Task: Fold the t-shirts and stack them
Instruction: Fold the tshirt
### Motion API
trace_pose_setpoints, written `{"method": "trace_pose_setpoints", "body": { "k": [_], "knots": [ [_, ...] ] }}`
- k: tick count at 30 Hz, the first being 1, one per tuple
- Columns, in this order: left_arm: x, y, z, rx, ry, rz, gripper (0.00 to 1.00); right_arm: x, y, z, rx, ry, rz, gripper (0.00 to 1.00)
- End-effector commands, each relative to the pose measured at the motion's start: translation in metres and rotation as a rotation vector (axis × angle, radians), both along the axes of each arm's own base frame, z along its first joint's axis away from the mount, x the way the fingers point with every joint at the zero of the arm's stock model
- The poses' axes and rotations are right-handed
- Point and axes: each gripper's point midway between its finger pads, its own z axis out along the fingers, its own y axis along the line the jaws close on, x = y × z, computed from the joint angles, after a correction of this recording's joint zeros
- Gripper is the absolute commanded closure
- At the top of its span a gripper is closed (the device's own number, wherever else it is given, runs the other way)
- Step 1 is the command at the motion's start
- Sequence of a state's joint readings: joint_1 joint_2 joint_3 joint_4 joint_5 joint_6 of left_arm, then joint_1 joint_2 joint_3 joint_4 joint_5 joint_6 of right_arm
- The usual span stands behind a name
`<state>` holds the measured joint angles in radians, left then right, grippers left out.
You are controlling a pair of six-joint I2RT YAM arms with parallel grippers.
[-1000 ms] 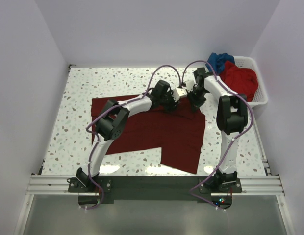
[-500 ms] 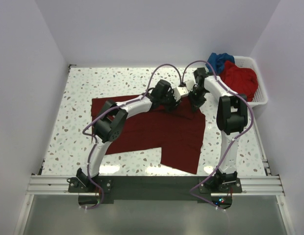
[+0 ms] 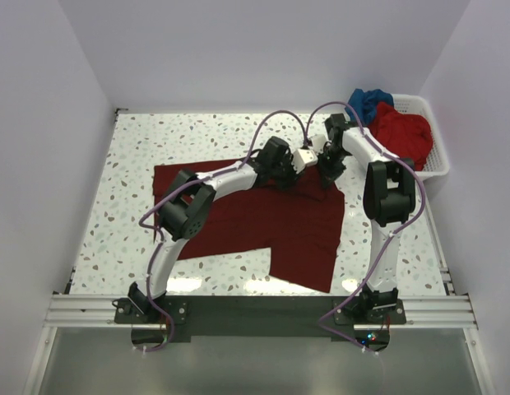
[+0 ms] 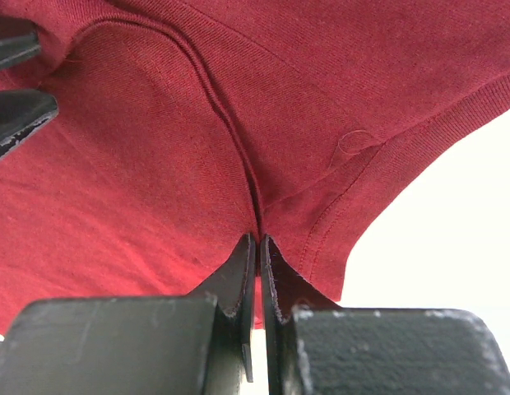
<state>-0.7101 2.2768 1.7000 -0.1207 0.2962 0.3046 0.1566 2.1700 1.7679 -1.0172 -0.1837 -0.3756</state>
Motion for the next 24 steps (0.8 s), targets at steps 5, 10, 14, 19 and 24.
{"method": "trace_pose_setpoints", "body": {
  "k": [5, 10, 14, 19, 24],
  "knots": [
    [0.006, -0.003, 0.003, 0.014, -0.009, 0.009, 0.68, 0.007, 0.005, 0.015, 0.030, -0.034, 0.004, 1.00],
    [0.013, -0.002, -0.002, 0.042, -0.024, 0.010, 0.73, 0.006, 0.005, 0.018, 0.031, -0.037, 0.004, 1.00],
    [0.023, 0.001, 0.016, 0.005, -0.038, 0.031, 0.83, 0.005, 0.004, 0.022, 0.031, -0.041, 0.004, 1.00],
    [0.020, 0.005, 0.044, -0.067, -0.061, 0.016, 0.90, 0.005, 0.007, 0.029, 0.041, -0.051, 0.002, 1.00],
    [0.011, 0.004, 0.059, -0.116, -0.067, -0.001, 1.00, 0.004, 0.007, 0.033, 0.044, -0.056, -0.002, 1.00]
  ]
}}
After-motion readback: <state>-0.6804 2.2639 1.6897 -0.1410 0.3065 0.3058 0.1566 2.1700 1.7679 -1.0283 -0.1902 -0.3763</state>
